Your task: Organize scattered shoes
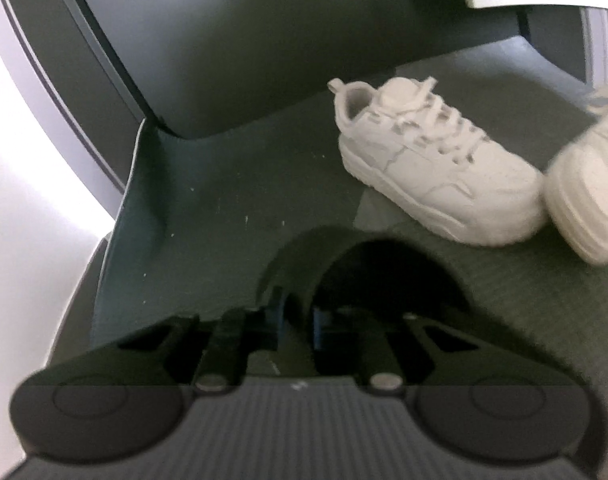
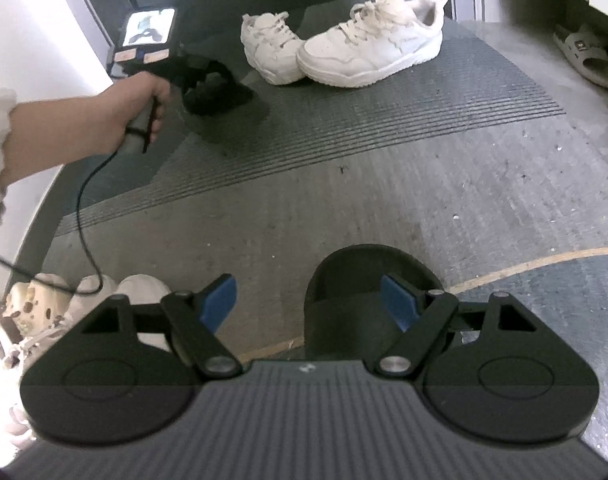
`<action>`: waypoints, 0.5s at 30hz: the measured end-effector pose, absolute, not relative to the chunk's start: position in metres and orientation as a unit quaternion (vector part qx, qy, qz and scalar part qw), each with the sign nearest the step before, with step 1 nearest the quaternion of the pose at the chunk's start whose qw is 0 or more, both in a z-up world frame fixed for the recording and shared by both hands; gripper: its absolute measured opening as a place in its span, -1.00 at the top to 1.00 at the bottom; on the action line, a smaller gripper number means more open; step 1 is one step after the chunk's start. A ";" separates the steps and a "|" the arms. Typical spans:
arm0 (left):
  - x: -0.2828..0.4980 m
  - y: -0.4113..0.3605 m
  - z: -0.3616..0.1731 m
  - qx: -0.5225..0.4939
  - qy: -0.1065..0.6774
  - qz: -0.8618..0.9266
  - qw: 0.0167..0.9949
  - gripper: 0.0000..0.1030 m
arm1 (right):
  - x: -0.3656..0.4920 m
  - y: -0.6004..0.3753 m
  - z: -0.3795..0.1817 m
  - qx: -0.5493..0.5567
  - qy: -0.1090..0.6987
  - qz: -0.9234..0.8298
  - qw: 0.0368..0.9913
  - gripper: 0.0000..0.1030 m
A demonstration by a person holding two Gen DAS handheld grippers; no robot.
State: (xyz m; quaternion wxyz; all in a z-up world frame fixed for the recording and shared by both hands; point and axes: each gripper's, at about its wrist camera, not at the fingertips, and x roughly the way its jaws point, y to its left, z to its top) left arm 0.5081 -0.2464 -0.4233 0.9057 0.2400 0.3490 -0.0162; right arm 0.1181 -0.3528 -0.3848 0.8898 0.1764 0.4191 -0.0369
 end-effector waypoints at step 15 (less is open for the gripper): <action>0.377 -0.218 -0.398 0.278 0.362 -0.075 0.887 0.72 | 0.084 -0.332 -0.352 0.172 0.384 -0.031 0.907 -0.59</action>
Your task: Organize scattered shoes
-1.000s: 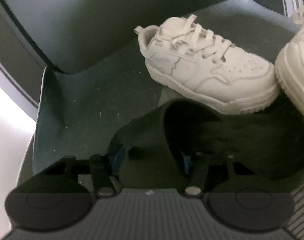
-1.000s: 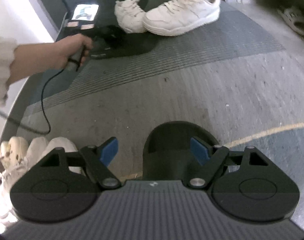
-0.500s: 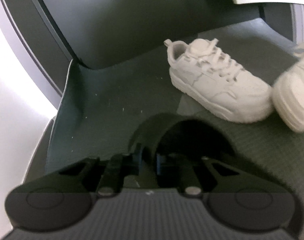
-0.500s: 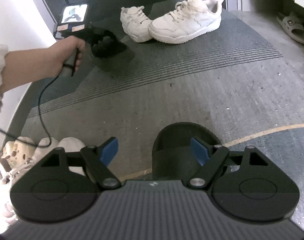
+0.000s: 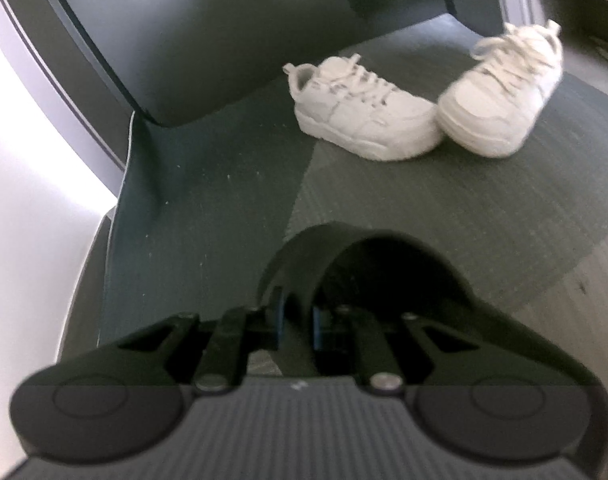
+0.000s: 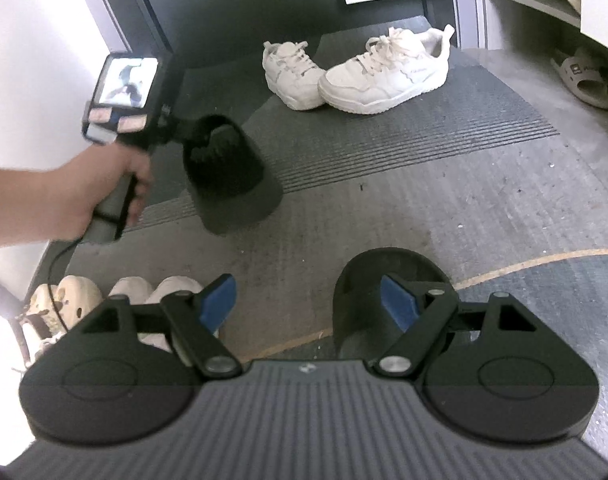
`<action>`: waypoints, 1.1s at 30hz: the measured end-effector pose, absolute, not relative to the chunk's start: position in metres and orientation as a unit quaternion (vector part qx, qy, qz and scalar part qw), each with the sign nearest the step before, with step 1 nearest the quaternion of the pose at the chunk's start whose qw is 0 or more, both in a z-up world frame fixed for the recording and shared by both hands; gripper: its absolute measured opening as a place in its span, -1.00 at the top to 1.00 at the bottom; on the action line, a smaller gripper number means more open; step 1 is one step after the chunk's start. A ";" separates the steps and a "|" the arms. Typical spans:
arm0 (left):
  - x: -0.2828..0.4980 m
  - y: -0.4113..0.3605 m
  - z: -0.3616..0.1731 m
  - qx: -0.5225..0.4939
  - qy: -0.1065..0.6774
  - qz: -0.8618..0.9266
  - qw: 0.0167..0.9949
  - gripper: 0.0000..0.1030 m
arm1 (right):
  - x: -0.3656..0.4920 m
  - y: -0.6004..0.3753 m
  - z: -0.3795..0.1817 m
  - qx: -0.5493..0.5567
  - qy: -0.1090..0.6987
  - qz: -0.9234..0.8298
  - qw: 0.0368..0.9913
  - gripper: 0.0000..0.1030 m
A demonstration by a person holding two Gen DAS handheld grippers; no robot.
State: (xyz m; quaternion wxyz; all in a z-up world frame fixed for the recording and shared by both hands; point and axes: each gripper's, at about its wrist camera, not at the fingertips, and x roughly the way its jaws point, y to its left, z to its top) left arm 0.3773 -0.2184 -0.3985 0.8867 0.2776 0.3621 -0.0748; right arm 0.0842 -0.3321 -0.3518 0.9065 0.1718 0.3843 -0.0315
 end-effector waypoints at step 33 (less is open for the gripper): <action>0.289 -0.129 -0.320 0.131 0.409 -0.108 0.897 -0.60 | 0.048 -0.323 -0.336 0.165 0.363 -0.037 0.916 -0.59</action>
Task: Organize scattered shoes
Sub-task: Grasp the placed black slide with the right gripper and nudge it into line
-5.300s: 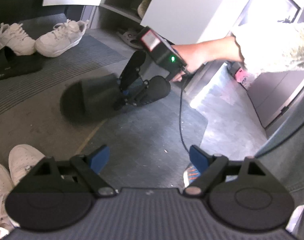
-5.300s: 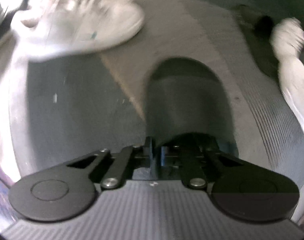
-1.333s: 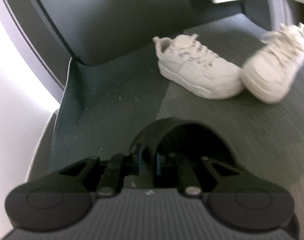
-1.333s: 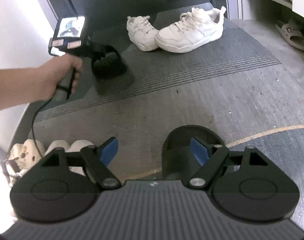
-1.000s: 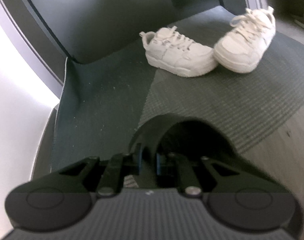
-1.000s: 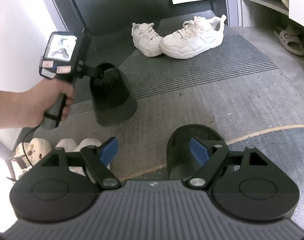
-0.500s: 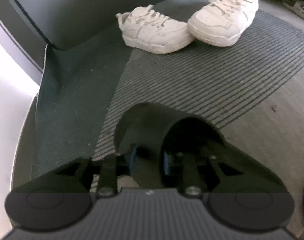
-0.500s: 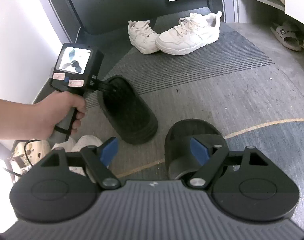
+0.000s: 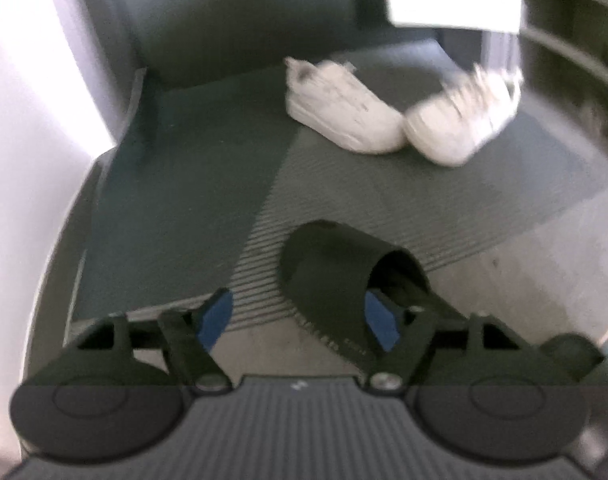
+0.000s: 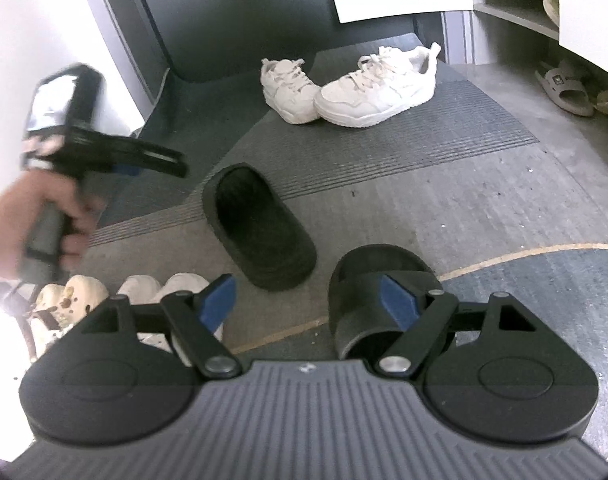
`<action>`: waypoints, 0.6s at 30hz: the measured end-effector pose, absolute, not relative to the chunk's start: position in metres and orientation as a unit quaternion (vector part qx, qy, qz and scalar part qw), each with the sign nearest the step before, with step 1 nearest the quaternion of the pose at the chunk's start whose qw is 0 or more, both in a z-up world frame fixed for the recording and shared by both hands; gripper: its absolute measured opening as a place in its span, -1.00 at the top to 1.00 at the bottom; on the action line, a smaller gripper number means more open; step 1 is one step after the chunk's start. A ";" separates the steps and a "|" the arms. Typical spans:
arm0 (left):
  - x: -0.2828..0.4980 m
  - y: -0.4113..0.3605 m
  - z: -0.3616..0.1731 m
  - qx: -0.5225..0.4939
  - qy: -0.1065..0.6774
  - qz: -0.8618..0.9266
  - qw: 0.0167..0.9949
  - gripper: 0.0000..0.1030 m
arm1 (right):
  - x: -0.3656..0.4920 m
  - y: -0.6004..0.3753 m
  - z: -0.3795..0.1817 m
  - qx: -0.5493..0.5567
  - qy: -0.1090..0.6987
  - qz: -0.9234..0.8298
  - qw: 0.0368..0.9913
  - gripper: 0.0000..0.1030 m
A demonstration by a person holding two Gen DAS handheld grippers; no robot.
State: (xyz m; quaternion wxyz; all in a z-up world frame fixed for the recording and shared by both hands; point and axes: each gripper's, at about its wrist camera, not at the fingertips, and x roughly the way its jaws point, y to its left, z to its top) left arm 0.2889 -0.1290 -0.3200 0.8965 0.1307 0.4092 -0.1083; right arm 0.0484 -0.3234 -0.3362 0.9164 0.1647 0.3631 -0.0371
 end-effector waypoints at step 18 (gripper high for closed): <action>0.237 0.014 -0.306 0.034 0.483 -0.055 0.873 -0.95 | 0.198 -0.236 -0.362 0.037 0.375 0.123 0.918 -0.58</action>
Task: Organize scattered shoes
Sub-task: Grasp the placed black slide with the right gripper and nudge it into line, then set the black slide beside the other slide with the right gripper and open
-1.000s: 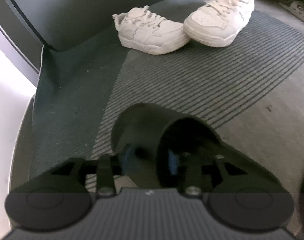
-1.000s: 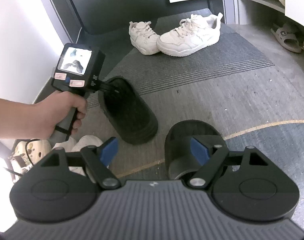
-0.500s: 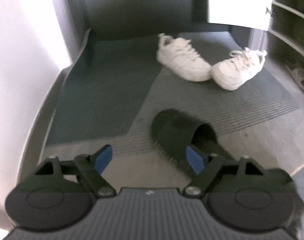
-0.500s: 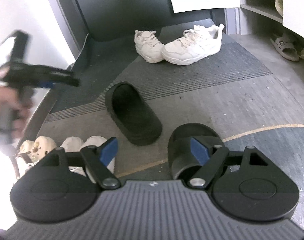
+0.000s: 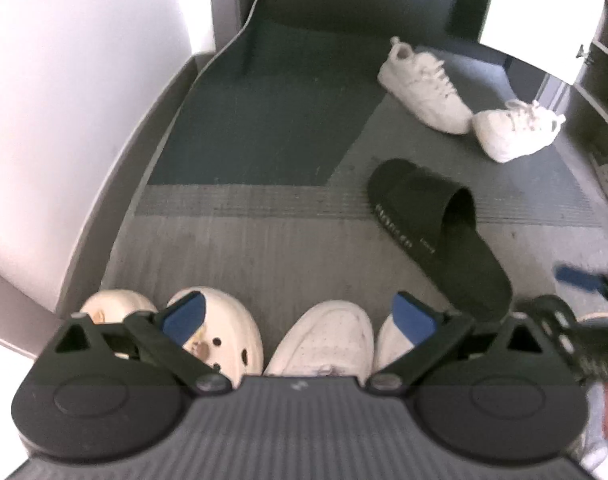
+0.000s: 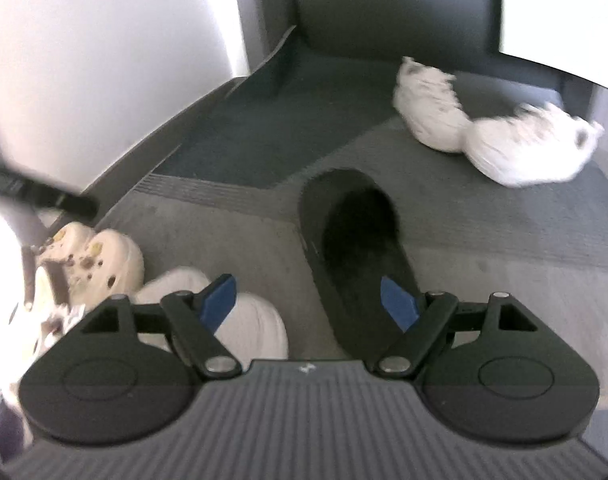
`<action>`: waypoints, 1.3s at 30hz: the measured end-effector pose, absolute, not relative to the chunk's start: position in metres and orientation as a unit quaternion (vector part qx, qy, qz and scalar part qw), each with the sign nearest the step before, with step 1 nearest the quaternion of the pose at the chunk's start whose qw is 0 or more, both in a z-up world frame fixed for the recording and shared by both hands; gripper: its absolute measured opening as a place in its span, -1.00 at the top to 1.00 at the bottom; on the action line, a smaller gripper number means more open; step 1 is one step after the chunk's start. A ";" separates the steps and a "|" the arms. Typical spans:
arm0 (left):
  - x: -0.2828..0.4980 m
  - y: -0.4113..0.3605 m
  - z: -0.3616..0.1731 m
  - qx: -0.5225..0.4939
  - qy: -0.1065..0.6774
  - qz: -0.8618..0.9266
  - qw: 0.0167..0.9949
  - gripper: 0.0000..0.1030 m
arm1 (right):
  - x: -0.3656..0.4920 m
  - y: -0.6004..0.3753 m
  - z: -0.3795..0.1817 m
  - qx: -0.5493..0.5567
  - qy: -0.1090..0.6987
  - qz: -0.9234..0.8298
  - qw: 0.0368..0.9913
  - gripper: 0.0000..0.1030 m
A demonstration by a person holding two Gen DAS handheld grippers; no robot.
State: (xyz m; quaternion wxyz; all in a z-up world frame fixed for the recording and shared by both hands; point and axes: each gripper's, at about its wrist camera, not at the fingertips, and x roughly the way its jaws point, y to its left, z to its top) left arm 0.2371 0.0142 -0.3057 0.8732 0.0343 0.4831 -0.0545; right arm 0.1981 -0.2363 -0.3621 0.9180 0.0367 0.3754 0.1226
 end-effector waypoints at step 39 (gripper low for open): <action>0.229 0.032 -0.320 0.034 0.485 -0.051 0.872 -0.96 | 0.280 -0.214 -0.394 0.014 0.353 0.091 0.931 0.70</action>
